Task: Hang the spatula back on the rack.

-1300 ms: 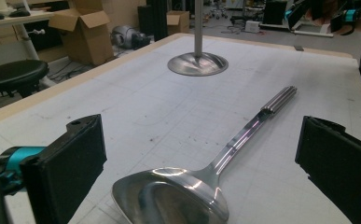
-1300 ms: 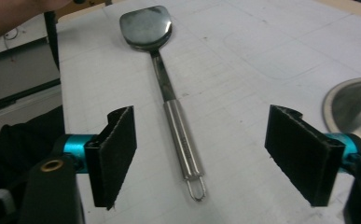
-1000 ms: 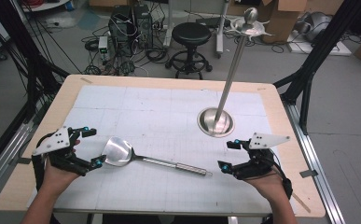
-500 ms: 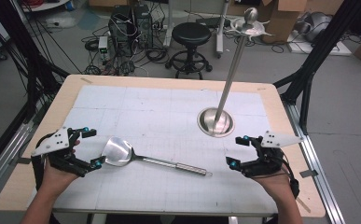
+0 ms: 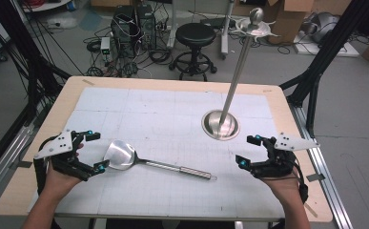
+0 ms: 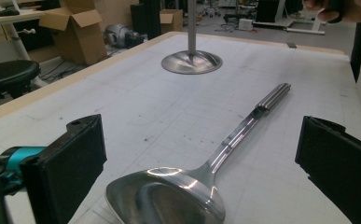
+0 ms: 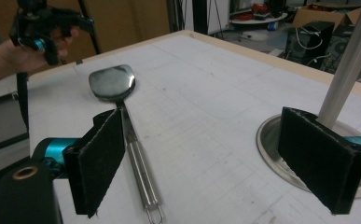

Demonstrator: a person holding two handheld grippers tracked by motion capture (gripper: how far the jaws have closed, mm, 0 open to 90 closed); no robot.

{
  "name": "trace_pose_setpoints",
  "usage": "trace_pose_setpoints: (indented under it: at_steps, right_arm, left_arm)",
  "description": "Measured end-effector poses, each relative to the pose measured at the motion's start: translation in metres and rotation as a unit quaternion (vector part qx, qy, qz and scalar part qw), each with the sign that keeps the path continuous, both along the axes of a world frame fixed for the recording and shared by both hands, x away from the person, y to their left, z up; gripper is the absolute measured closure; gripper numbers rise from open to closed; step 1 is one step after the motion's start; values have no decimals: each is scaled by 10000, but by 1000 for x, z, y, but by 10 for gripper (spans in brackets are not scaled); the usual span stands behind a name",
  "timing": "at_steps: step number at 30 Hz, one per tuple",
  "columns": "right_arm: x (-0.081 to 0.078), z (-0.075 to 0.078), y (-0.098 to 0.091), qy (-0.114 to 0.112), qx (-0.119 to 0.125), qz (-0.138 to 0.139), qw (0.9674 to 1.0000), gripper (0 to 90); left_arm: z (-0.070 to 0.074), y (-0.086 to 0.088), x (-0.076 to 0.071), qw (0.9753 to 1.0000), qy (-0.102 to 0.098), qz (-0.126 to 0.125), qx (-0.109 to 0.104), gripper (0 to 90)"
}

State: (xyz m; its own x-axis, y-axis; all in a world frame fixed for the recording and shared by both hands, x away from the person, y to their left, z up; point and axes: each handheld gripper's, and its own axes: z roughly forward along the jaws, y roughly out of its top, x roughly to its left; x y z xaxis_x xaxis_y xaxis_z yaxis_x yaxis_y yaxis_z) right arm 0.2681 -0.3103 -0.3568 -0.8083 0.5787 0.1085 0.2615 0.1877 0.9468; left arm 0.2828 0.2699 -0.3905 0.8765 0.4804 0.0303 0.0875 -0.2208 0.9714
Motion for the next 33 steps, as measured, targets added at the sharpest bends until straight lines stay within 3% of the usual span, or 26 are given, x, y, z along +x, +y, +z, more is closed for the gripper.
trace_pose_setpoints:
  at_steps: [3,5,6,8,13,18,26,27,28,31,33]
  right_arm:
    - [1,-2,0,33,276,-31,9996,140]
    - [1,-3,0,59,301,-91,9995,135]
    - [2,-5,0,186,313,7,9993,151]
    - [3,-7,1,259,170,-8,9995,150]
    - [4,-7,1,233,147,-100,9996,150]
    - [5,-6,1,248,51,-101,9996,144]
    - [7,-6,-2,302,21,-105,9995,144]
    - [7,-6,-3,290,22,-106,9995,144]
    - [7,-6,-3,311,36,-109,9995,144]
    - [7,-7,-4,323,57,-118,9994,144]
    - [8,-8,-5,319,33,-110,9994,144]
  left_arm:
    - [-1,-1,1,10000,16,0,34,22]
    - [-2,-3,1,10000,36,-26,34,22]
    - [-2,-3,1,10000,36,-26,34,22]
    - [-2,-5,1,10000,45,-58,37,22]
    - [1,-10,2,9999,46,-145,44,22]
    - [10,-25,7,9993,6,-342,164,22]
    - [23,-66,21,9950,46,-781,624,22]
    - [25,-77,26,9929,79,-883,799,22]
    - [25,-77,26,9929,79,-883,799,22]
    - [30,-93,30,9893,84,-1010,1054,22]
    - [32,-102,32,9884,88,-1070,1077,22]
